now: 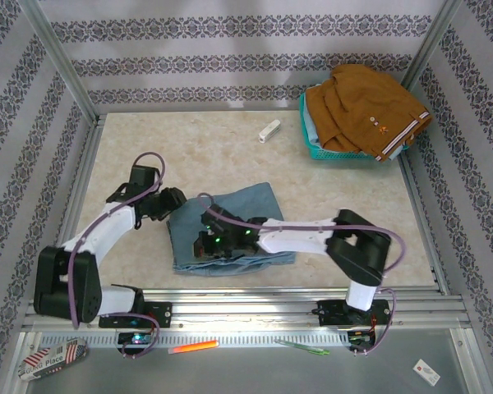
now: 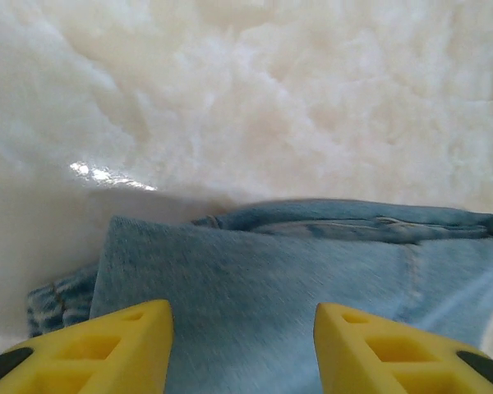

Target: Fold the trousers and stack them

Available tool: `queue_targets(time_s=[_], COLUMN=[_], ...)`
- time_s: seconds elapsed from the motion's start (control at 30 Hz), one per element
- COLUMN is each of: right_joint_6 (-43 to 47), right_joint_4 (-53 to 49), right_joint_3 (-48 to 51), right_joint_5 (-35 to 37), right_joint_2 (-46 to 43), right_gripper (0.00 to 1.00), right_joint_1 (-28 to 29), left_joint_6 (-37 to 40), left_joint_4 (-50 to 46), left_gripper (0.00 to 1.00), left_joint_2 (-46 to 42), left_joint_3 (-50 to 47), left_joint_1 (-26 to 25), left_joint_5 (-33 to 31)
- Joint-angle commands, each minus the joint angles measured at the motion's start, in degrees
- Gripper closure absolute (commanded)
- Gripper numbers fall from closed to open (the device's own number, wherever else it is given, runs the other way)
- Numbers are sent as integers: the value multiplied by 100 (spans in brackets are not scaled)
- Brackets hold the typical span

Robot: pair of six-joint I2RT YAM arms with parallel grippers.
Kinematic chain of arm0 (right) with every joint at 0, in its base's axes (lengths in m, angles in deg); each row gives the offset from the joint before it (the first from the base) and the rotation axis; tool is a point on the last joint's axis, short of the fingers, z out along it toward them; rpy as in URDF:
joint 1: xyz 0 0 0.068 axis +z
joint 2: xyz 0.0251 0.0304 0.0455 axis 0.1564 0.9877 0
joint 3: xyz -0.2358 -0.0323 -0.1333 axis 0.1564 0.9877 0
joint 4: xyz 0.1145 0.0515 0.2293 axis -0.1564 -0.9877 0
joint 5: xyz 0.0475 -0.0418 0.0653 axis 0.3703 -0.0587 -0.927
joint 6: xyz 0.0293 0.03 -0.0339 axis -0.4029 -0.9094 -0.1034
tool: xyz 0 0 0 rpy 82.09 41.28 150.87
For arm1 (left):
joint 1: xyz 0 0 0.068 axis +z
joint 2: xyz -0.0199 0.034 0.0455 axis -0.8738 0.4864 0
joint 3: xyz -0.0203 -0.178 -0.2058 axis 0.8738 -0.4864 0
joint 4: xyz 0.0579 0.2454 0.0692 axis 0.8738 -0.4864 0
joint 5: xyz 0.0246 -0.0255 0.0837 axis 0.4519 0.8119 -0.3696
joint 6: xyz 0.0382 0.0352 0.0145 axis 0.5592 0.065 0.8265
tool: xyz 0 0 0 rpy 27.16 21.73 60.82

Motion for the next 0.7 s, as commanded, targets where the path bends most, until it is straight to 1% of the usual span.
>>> queue_targets(time_s=[0.0,0.07,0.13,0.27,0.33,0.37,0.47,0.53,0.6,0.67], right_joint_6=[638,838,915,966,949,933,896,870,806,774], right_joint_4=[-1100,-1432,-1523,-1463,-1317,-1222,-1118,-1051,-945,-909], right_joint_3=[170,381,661,1259,1565,1708,1939,2045,2151,2207], right_joint_5=[667,937,1146,1368,1374,1372,1316,1256,1210,1249], right_joint_2=[-722,-982,-1219,-1499,-1530,-1500,-1235,-1056,-937,-905], right_gripper=[100,100,100,100,100,100,100,100,100,100], right_joint_1=[-399,-670,-878,-1266,-1427,-1487,-1572,-1576,-1575,-1584], left_joint_6=[93,17,-236,-1157,-1581,-1752,-2116,-2327,-2407,-2284], left_joint_4=[-966,-1347,-1527,-1427,-1266,-1116,-630,-260,131,352], left_gripper=[51,51,51,52,51,51,51,51,51,51], left_joint_2=[-756,-1164,-1493,-1968,-2094,-2106,-1893,-1750,-1634,-1504], left_joint_3=[307,257,56,-678,-1036,-1245,-1878,-2246,-2542,-2666], left_joint_1=[-129,-453,-936,-2122,-2626,-2800,-2839,-2814,-2639,-2370], left_joint_5=[-308,-546,-758,-1035,-1194,-1192,-977,-973,-1000,-1052])
